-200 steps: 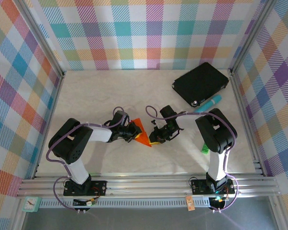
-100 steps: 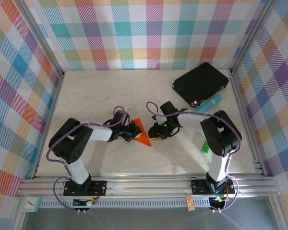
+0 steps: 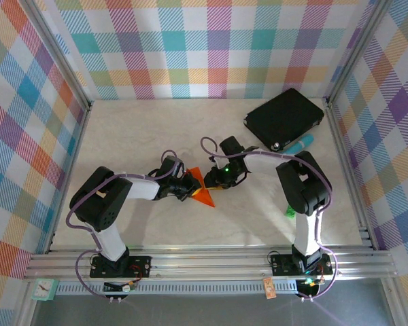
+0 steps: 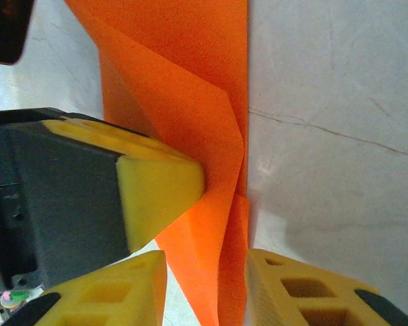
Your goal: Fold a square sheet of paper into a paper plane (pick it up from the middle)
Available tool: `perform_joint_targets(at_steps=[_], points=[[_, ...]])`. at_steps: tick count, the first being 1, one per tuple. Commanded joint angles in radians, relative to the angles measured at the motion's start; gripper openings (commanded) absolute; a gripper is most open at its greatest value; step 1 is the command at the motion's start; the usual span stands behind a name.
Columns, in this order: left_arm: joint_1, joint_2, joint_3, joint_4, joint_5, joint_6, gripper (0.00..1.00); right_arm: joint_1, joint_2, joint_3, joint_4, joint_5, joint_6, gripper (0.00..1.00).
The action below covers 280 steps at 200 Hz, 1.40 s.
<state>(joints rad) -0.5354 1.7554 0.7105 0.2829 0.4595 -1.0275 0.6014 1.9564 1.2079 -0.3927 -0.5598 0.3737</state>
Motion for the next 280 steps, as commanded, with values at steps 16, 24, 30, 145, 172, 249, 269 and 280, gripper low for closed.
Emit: perform_joint_targets(at_steps=[16,24,30,145,172,249,269,280], points=[[-0.005,0.03,-0.003,-0.073,-0.013,0.009,0.1,0.017,0.039,0.034,-0.038,-0.025,-0.013,0.34],[-0.005,0.029,-0.002,-0.074,-0.013,0.009,0.1,0.018,0.046,0.037,-0.041,-0.022,-0.013,0.33],[-0.005,0.029,-0.003,-0.074,-0.015,0.009,0.1,0.019,0.05,0.038,-0.044,-0.019,-0.014,0.33],[0.006,-0.073,0.048,-0.066,0.011,0.015,0.13,0.049,0.11,0.0,-0.1,0.11,-0.04,0.22],[0.022,-0.117,0.048,-0.074,0.005,0.019,0.15,0.064,0.116,-0.013,-0.105,0.148,-0.041,0.21],[0.042,-0.091,0.014,-0.014,0.053,0.008,0.14,0.1,0.134,-0.009,-0.127,0.237,-0.034,0.2],[0.034,-0.066,0.022,-0.016,0.059,0.009,0.13,0.107,0.137,-0.006,-0.133,0.254,-0.03,0.2],[0.029,-0.049,0.028,-0.016,0.062,0.009,0.13,0.112,0.14,-0.004,-0.135,0.26,-0.029,0.2]])
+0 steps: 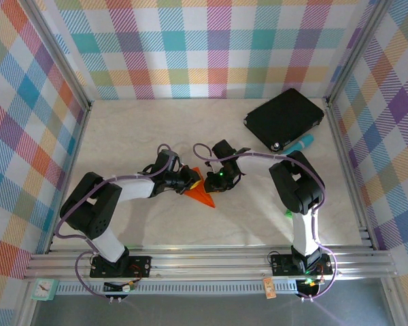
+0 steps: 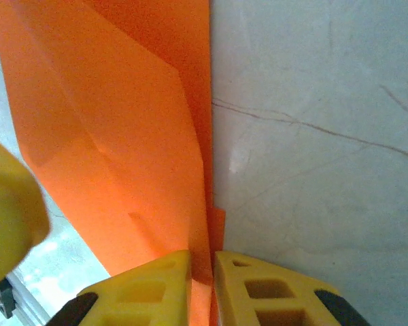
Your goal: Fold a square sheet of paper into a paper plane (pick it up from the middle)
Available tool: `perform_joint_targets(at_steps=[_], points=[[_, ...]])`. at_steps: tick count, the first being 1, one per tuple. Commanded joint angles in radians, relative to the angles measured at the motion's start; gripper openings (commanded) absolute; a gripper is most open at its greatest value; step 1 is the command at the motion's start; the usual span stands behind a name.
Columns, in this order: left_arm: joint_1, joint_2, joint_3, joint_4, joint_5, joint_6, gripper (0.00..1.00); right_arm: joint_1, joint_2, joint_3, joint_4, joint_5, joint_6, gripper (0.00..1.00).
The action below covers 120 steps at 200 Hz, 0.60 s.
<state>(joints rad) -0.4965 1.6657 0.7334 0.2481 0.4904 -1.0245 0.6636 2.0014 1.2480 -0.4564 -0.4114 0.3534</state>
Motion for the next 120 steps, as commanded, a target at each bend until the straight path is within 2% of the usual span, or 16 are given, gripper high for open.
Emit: perform_joint_targets(at_steps=[1,120], points=[[-0.01,0.041,0.006,0.018,0.031,0.006,0.12,0.05,0.095,-0.044,-0.072,0.113,-0.009,0.2],[-0.016,0.093,0.024,0.02,0.028,0.004,0.11,0.064,0.11,-0.04,-0.088,0.152,-0.01,0.2]])
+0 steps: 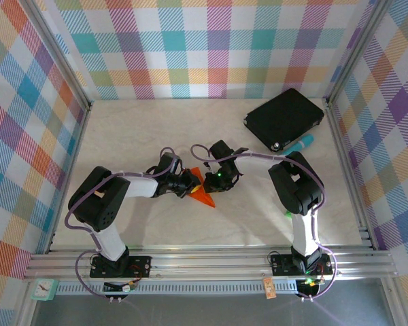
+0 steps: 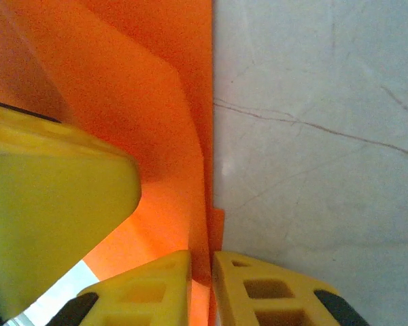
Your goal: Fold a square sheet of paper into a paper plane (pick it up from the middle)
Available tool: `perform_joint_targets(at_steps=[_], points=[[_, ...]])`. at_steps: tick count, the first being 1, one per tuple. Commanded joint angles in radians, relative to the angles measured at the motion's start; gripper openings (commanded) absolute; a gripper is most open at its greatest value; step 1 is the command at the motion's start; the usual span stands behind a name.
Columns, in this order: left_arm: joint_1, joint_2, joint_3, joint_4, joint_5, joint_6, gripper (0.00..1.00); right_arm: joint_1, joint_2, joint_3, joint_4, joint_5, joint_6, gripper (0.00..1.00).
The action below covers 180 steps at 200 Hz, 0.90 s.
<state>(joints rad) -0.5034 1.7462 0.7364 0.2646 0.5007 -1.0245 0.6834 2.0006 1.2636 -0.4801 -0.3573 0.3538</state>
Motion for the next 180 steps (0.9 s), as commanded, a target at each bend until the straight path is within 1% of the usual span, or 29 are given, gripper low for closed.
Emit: perform_joint_targets(at_steps=[1,25,46,70,103,130,153,167,180], points=[[-0.009,0.013,0.021,0.002,0.018,0.003,0.11,0.045,0.111,-0.055,-0.064,0.099,-0.01,0.2],[-0.01,0.021,0.032,-0.033,0.001,0.0,0.05,0.047,0.112,-0.052,-0.067,0.1,-0.009,0.19],[-0.011,0.022,0.032,-0.102,-0.045,0.001,0.04,0.047,0.109,-0.05,-0.068,0.099,-0.009,0.19],[-0.011,0.035,0.026,-0.148,-0.07,-0.002,0.0,0.047,0.101,-0.049,-0.069,0.096,-0.008,0.19],[-0.011,0.054,0.016,-0.179,-0.092,0.001,0.0,0.045,0.067,-0.039,-0.074,0.087,-0.002,0.2],[-0.011,0.068,0.006,-0.184,-0.097,0.004,0.0,0.042,-0.01,-0.017,-0.077,0.1,0.015,0.23],[-0.011,0.073,-0.003,-0.18,-0.096,0.006,0.0,0.029,-0.1,-0.018,-0.071,0.13,0.044,0.31],[-0.011,0.072,-0.007,-0.179,-0.095,0.011,0.0,0.023,-0.135,-0.031,-0.062,0.131,0.05,0.32],[-0.011,0.072,-0.009,-0.179,-0.093,0.015,0.0,0.022,-0.149,-0.039,-0.056,0.107,0.04,0.32]])
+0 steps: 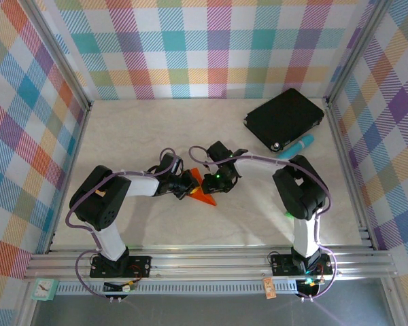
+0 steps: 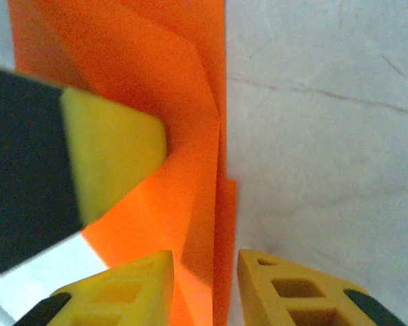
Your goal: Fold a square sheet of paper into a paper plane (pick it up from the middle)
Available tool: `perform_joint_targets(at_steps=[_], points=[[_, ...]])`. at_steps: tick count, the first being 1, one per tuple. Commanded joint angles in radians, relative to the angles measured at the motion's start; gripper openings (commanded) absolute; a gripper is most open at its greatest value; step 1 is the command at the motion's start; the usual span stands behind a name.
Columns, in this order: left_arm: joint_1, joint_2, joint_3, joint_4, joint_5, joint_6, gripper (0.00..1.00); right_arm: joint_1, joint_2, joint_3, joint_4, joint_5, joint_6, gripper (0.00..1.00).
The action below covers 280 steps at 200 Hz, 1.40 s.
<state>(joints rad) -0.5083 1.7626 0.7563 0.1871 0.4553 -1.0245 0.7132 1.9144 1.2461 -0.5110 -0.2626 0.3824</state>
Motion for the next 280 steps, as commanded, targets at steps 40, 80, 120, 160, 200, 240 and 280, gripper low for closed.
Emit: perform_joint_targets(at_steps=[40,80,120,160,200,240,280], points=[[-0.006,0.05,-0.033,-0.099,-0.047,0.024,0.0,-0.008,-0.041,-0.056,0.052,-0.186,-0.016,0.24],[-0.006,0.049,-0.039,-0.095,-0.042,0.029,0.0,-0.008,0.012,-0.038,0.067,-0.233,-0.015,0.18],[-0.006,0.052,-0.047,-0.089,-0.04,0.028,0.0,-0.008,0.062,0.005,0.063,-0.226,-0.02,0.16],[-0.006,0.052,-0.052,-0.087,-0.035,0.032,0.0,-0.016,0.077,0.013,0.084,-0.232,-0.025,0.15],[-0.006,0.05,-0.055,-0.086,-0.031,0.035,0.0,-0.032,0.086,-0.007,0.131,-0.28,-0.022,0.15],[-0.006,0.05,-0.06,-0.083,-0.03,0.035,0.0,-0.043,0.075,-0.03,0.184,-0.314,-0.01,0.15],[-0.006,0.05,-0.06,-0.083,-0.031,0.035,0.0,-0.047,0.1,-0.022,0.176,-0.303,-0.016,0.15]])
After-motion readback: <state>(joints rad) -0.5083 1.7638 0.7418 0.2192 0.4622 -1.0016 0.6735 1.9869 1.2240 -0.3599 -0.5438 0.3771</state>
